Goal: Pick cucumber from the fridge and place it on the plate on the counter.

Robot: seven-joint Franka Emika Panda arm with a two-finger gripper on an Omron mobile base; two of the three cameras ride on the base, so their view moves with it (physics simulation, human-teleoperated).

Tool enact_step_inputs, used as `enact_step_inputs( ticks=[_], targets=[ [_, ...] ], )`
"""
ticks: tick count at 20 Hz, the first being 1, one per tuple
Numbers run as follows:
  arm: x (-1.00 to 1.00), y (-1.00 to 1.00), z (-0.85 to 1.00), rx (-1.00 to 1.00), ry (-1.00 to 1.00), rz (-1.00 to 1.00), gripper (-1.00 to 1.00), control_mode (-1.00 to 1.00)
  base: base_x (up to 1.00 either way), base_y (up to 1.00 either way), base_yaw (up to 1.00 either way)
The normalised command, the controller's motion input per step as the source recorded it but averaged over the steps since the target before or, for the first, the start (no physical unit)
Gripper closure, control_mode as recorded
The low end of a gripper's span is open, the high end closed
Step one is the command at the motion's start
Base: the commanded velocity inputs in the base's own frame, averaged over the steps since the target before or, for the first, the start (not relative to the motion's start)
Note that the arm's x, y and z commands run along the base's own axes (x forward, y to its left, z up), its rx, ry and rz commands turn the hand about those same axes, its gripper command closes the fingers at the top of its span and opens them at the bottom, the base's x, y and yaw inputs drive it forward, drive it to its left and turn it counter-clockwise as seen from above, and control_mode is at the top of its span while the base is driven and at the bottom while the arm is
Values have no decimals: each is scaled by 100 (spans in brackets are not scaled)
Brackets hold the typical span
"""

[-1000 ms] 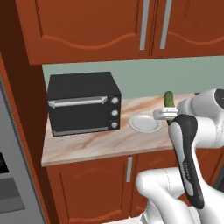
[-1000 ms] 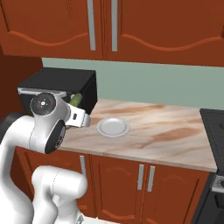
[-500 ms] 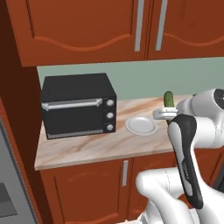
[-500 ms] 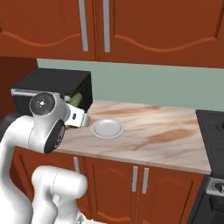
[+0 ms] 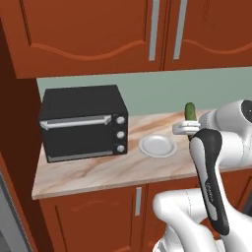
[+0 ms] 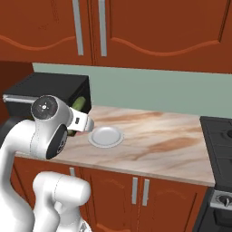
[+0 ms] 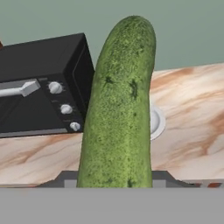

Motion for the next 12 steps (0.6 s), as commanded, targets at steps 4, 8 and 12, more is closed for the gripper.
enact_step_inputs(
  ticks=[4,8,12],
  targets=[
    [0,0,0,0,0,0,100,100,26,-33,0],
    [0,0,0,0,0,0,100,100,24,-39,0],
    [0,0,0,0,0,0,100,100,31,-35,0]
  ],
)
